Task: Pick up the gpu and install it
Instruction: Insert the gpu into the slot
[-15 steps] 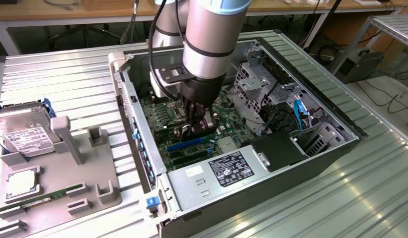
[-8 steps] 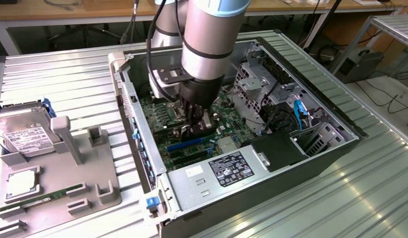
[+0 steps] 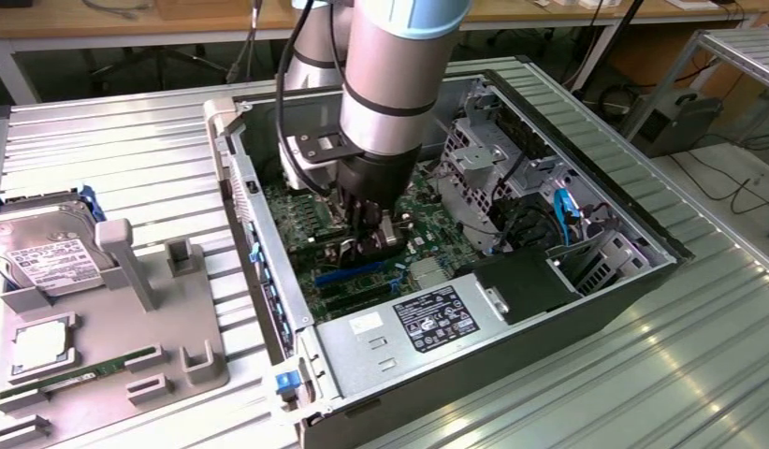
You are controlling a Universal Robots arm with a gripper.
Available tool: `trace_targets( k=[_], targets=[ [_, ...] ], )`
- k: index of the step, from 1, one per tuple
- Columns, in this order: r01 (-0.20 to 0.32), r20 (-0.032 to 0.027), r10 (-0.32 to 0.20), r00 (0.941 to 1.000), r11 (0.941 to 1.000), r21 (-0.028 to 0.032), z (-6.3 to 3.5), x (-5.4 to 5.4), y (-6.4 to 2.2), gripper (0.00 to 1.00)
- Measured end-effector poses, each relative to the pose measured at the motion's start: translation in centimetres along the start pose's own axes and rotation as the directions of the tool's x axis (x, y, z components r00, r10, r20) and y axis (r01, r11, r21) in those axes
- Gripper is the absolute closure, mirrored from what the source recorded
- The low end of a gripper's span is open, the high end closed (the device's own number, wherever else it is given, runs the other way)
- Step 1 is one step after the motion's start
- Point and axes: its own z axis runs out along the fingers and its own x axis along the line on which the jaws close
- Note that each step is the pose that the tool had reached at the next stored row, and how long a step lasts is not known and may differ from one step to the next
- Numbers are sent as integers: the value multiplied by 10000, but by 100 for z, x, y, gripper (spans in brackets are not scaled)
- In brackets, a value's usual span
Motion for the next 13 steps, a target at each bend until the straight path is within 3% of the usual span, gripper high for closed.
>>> trace_targets(
  k=[13],
  targets=[
    [-2,-1,2,10000,10000,-72,90,2,1,74]
  ],
)
